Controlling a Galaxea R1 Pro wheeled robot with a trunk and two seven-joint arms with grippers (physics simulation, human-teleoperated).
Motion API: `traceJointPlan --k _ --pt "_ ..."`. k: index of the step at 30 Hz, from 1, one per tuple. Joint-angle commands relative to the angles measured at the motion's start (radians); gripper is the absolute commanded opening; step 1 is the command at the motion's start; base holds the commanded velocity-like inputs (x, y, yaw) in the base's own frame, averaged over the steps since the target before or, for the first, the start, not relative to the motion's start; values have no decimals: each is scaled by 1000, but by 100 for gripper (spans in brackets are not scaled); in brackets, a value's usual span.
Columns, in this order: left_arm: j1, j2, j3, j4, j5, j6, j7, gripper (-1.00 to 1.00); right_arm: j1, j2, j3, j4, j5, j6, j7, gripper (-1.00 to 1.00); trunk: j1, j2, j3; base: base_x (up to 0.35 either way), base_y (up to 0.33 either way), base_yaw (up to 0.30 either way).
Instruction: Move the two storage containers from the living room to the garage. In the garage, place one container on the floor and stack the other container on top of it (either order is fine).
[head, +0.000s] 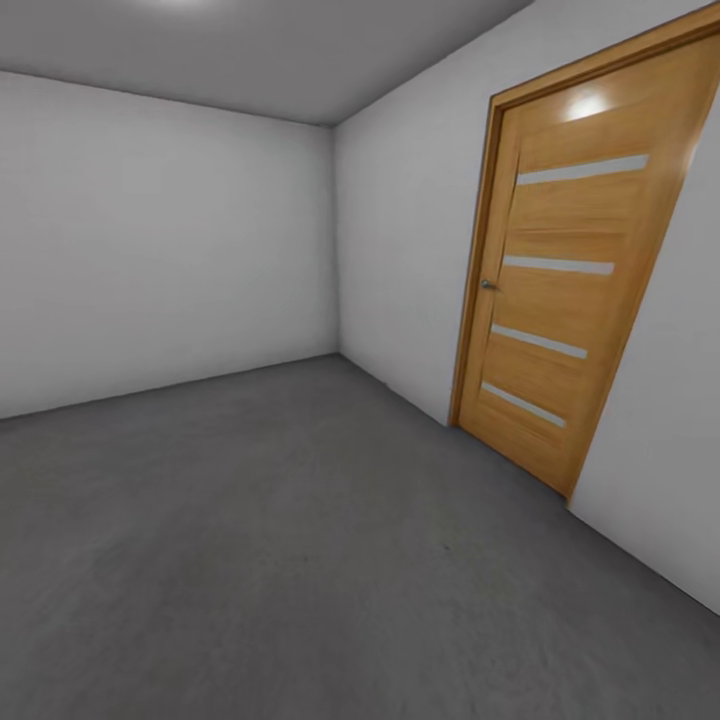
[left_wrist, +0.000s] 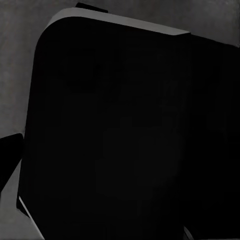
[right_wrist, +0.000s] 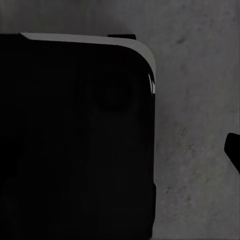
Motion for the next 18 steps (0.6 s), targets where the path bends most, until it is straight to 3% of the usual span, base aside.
traceJointPlan --k 1,11,18 --pt "0 0 5 0 3 -1 1 100 0 0 -2 1 -2 -5 1 100 1 0 -1 323 0 0" --pt "0 0 5 0 3 -1 1 100 0 1 -1 1 3 -15 -2 100 1 0 -1 323 0 -8" --pt "0 0 4 0 3 -1 1 100 0 5 2 0 10 -16 -2 100 1 0 -1 323 0 -192"
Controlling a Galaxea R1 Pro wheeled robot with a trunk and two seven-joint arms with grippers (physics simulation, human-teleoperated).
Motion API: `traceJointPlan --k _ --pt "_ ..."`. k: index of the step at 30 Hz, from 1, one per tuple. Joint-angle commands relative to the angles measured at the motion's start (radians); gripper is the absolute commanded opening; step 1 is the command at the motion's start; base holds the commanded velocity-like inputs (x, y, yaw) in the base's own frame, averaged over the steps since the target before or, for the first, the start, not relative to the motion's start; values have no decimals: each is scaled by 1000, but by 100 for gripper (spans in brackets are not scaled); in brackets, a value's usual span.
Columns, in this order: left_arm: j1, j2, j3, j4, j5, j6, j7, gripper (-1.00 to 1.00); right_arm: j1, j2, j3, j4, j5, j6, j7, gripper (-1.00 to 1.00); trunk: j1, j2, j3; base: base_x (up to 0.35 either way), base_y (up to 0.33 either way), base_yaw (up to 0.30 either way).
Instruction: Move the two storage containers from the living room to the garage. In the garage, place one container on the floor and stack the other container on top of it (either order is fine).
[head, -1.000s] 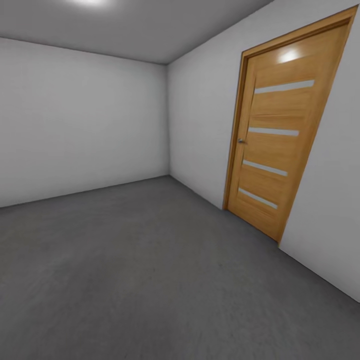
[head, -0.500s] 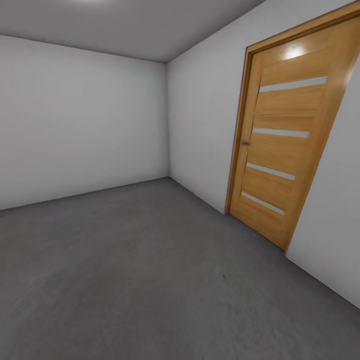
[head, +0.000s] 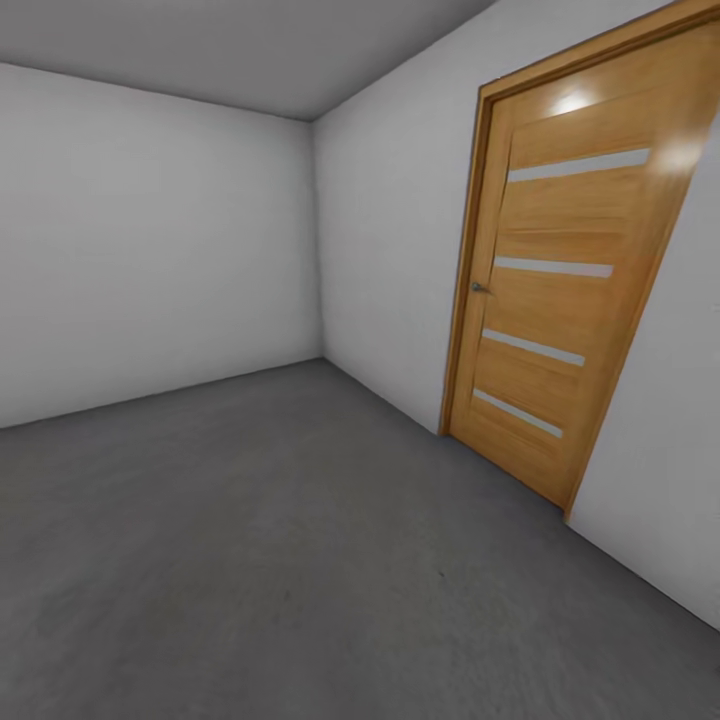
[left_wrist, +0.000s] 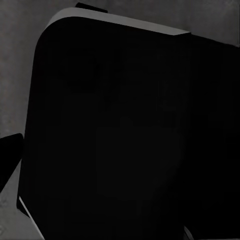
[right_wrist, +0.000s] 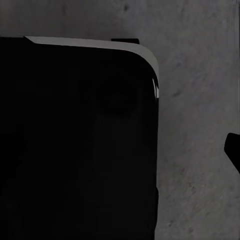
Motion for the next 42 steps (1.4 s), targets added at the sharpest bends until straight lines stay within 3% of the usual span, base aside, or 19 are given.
traceJointPlan --k 1,28,42 --pt "0 0 5 0 3 -1 1 100 0 1 0 1 1 -4 0 100 1 0 -1 323 0 -262" --pt "0 0 5 0 2 0 1 100 0 2 2 -4 1 -3 0 100 1 0 -1 323 2 -289" --pt "0 0 5 0 2 0 1 100 0 2 1 -4 0 -3 0 100 1 0 -1 321 131 -296"
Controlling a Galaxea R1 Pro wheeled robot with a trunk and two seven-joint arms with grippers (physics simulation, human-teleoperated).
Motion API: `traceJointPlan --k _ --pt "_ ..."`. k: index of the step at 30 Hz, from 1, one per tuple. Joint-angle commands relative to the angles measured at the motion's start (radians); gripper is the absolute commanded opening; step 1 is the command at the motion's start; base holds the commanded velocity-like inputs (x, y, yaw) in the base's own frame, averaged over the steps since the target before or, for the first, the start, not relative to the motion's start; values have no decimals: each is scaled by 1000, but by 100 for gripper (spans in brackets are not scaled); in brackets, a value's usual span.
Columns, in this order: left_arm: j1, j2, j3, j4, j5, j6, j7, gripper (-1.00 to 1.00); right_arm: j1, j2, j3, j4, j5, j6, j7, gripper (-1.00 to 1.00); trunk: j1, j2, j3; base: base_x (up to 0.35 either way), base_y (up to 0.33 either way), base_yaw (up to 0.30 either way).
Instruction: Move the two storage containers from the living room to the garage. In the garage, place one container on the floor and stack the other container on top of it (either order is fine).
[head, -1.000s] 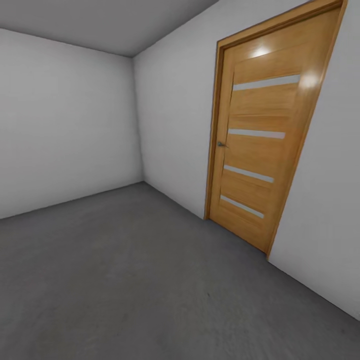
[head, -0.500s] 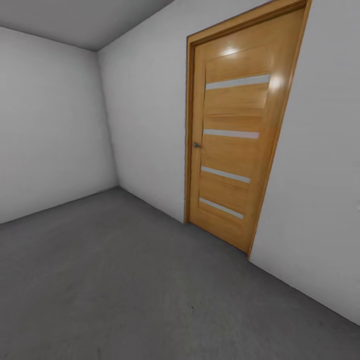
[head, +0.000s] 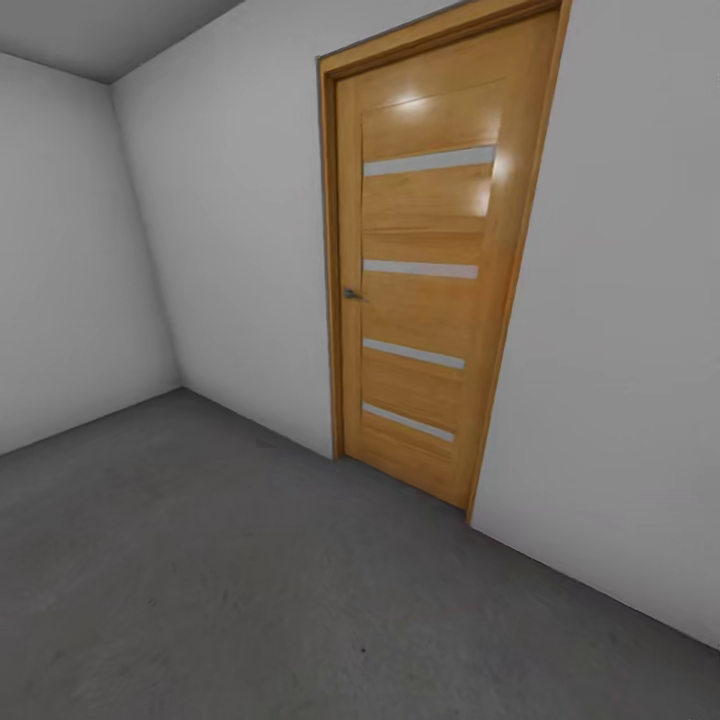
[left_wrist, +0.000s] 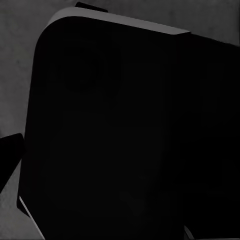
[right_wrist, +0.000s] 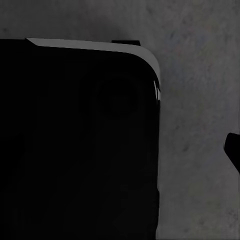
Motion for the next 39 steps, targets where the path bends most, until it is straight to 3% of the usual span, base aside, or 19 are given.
traceJointPlan --k 1,17,39 --pt "0 0 5 0 3 -1 1 100 0 0 0 0 0 -4 0 100 1 0 -1 307 206 -296" --pt "0 0 5 0 3 -3 1 100 0 0 0 0 0 -4 0 100 1 0 1 299 222 -284" --pt "0 -2 5 -1 3 -3 1 100 0 -2 2 0 1 1 2 100 1 0 2 295 225 -19"
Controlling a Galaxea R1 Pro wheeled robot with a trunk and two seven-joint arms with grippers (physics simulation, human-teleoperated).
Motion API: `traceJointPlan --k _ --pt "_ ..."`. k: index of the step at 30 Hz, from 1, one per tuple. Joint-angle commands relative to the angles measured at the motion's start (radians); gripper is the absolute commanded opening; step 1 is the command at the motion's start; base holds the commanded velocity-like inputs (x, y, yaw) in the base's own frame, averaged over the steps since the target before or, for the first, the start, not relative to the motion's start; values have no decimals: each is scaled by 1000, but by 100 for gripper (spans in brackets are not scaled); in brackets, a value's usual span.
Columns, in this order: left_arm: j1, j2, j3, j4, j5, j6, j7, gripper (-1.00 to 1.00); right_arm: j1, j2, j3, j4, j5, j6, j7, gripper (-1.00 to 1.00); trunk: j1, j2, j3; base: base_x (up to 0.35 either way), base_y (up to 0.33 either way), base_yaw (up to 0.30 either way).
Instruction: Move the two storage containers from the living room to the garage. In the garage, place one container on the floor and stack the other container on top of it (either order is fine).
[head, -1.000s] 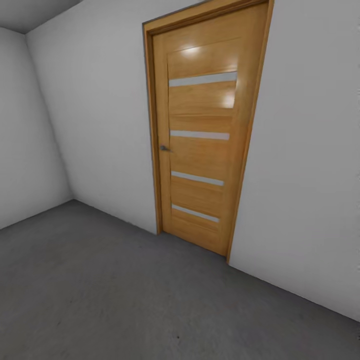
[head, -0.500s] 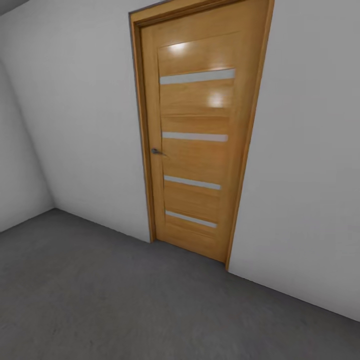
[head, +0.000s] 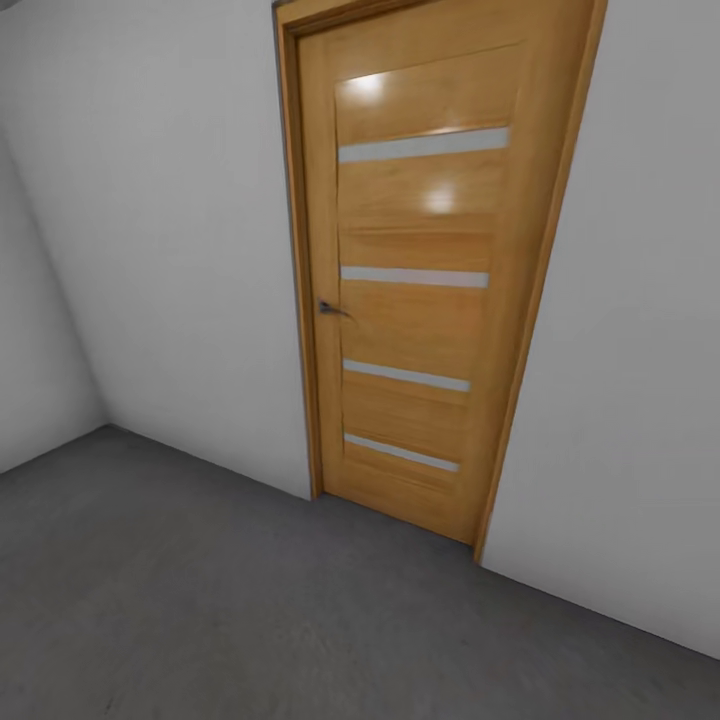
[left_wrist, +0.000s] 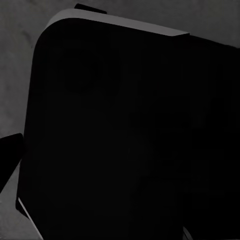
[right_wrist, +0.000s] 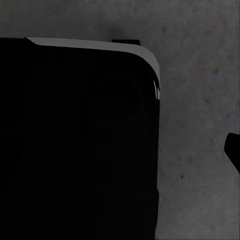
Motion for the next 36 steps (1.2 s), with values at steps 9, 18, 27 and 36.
traceJointPlan --k 9,18,27,36 --pt "0 -1 5 -1 3 -2 1 100 0 1 -4 0 -3 -7 -2 100 1 0 -1 293 228 -186" --pt "0 0 4 -1 3 -3 1 100 0 1 -4 0 -3 -7 -3 100 1 0 -1 280 248 -283" --pt "0 1 3 -1 5 -3 1 100 0 1 -4 0 -3 -6 -3 100 1 0 -1 240 278 -287" --pt "0 1 4 -1 5 -3 1 100 0 1 -5 0 -3 -6 -3 100 1 0 -1 201 309 -287"
